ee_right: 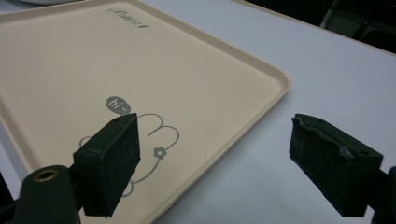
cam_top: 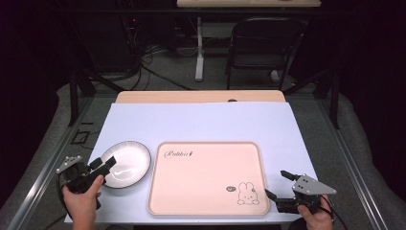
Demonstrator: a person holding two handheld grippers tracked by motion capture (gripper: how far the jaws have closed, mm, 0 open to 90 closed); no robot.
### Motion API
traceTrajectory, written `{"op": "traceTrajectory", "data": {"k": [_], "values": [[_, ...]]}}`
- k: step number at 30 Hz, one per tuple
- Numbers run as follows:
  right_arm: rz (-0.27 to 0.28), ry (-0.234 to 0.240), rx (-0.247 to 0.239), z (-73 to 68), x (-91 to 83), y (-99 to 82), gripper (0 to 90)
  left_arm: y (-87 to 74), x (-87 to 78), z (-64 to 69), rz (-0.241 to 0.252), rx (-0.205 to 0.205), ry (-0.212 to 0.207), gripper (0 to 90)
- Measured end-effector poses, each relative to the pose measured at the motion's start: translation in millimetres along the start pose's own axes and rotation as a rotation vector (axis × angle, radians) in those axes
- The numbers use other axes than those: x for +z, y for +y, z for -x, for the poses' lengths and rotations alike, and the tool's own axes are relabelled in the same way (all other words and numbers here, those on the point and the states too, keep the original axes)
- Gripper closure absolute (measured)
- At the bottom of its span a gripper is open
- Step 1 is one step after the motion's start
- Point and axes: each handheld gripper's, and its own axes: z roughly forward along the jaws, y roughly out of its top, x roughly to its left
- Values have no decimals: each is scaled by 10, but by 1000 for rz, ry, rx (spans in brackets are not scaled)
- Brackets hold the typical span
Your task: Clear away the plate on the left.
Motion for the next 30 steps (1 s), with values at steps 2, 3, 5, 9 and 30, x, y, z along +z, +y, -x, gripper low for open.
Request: {"op": "traceTrajectory", "data": {"k": [2, 3, 5, 9, 30], "values": [[0, 0, 0, 1, 0, 0, 157, 1, -1, -23, -3, -5, 3, 382], [-1, 0, 0, 1, 1, 0, 157, 1, -5, -69, -6, -17, 12, 386], [0, 0, 2, 1, 1, 0, 157, 2, -10, -108, -5, -30, 21, 397], [-2, 1, 3, 2, 3, 1, 157, 1, -18, -169, -2, -48, 29, 417], [-4, 0, 4, 2, 4, 1, 157, -17, 70, -432, -61, -120, 65, 471]]}}
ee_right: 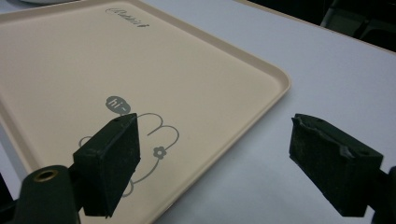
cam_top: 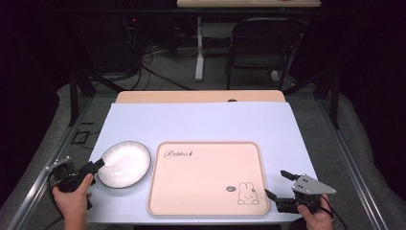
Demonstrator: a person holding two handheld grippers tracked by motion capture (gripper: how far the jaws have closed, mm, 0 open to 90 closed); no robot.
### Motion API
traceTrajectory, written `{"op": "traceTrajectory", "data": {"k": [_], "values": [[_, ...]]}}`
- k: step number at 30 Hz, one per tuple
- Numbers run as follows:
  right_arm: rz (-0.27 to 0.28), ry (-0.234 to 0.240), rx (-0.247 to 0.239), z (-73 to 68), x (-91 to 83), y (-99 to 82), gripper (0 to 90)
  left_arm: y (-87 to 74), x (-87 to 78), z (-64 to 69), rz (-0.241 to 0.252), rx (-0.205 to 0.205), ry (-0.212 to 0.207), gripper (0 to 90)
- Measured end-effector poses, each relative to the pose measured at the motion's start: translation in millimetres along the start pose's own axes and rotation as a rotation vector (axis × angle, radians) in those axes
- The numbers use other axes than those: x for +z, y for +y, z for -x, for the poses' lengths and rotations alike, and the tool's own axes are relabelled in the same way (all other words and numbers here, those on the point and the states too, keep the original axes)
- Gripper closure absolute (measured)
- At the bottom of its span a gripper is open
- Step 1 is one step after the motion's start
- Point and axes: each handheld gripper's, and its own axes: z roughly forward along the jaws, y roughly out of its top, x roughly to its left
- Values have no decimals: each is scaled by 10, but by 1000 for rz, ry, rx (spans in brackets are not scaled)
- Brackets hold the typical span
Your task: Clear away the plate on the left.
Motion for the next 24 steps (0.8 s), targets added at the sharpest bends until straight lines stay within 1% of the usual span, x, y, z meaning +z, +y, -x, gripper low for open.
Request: {"op": "traceTrajectory", "data": {"k": [3, 6, 9, 14, 16, 21, 24], "values": [[1, -1, -2, -1, -1, 0, 157, -24, 33, -41, -23, -9, -2, 486], [2, 0, -3, 0, -1, 0, 157, -35, 50, -51, -34, -16, -5, 493], [3, 1, -3, 0, -2, -1, 157, -59, 81, -63, -48, -35, -13, 495], [3, 0, -4, -1, -3, -1, 157, -79, 109, -71, -66, -35, -22, 505], [3, 0, -4, -1, -3, -1, 158, -86, 120, -67, -69, -43, -25, 508], [4, 0, -4, -1, -4, -1, 157, -98, 138, -63, -88, -44, -41, 551], [4, -1, -4, -1, -3, -1, 157, -103, 145, -63, -91, -41, -38, 557]]}}
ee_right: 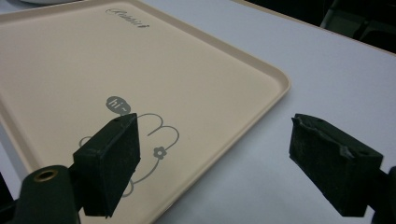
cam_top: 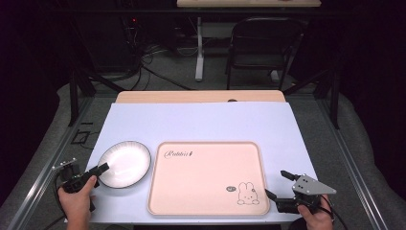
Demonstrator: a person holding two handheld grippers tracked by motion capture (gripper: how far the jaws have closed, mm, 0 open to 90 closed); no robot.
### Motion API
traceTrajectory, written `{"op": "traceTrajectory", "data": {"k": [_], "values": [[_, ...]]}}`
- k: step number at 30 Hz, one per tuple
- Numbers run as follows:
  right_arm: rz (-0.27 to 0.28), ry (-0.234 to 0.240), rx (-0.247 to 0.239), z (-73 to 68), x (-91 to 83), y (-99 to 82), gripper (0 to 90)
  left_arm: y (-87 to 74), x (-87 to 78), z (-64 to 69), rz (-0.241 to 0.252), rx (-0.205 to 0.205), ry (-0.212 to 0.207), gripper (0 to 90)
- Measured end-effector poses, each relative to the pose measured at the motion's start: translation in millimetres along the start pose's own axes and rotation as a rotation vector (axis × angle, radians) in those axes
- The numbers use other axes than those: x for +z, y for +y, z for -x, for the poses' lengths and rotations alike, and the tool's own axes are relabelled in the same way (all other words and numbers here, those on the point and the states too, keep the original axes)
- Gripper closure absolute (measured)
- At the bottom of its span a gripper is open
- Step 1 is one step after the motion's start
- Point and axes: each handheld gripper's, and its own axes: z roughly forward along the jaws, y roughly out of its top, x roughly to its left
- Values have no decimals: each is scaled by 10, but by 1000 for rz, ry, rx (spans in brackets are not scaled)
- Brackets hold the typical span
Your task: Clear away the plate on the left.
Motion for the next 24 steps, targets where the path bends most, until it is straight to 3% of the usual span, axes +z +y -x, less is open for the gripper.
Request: {"op": "traceTrajectory", "data": {"k": [8, 24], "values": [[1, 0, -2, -1, -1, 0, 157, -20, 47, -15, -27, -18, -5, 580], [0, 0, -2, -2, 1, 1, 158, -37, 73, -61, -22, -69, -15, 658]]}}
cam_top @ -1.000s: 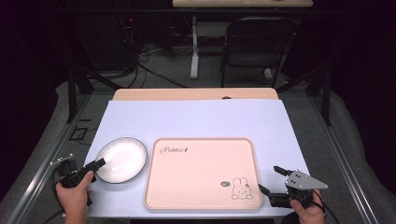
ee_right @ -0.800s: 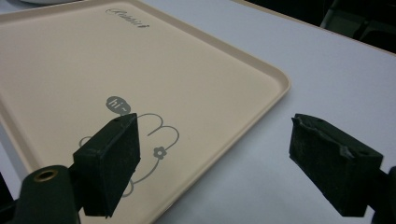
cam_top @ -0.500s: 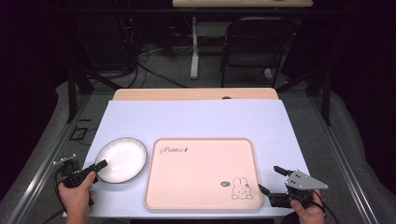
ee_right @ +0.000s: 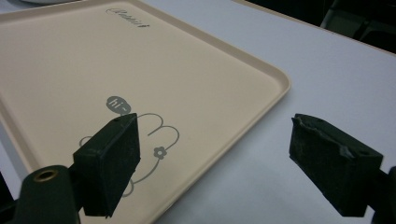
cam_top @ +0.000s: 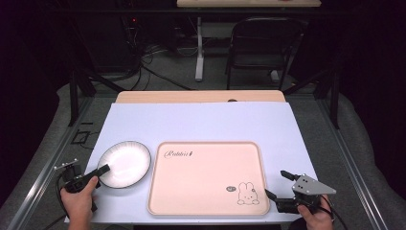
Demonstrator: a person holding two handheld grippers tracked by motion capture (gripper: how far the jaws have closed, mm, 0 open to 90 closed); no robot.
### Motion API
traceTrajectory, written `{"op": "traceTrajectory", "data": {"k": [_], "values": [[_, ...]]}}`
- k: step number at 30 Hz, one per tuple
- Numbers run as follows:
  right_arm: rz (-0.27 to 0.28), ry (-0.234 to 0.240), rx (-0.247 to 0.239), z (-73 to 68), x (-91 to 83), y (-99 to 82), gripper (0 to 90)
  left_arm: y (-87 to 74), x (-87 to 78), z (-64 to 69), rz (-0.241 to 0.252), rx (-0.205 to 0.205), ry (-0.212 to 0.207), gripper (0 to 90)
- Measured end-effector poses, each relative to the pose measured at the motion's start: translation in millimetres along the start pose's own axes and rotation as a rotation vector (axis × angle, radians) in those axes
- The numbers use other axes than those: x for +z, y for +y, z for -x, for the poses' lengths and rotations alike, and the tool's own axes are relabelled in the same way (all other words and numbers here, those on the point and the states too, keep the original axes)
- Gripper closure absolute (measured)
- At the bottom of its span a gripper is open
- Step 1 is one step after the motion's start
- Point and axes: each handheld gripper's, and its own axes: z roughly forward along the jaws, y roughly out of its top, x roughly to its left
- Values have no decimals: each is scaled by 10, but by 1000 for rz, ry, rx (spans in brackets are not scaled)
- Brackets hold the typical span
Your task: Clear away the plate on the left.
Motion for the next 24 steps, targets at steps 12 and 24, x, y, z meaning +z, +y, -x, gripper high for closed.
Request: {"op": "traceTrajectory", "data": {"k": [12, 24], "values": [[-3, 2, 1, 1, 4, 1, 157, 8, 6, -9, -2, -37, 22, 756], [-6, 3, 4, 4, 6, 2, 157, 12, 6, -86, 7, -143, -36, 806]]}}
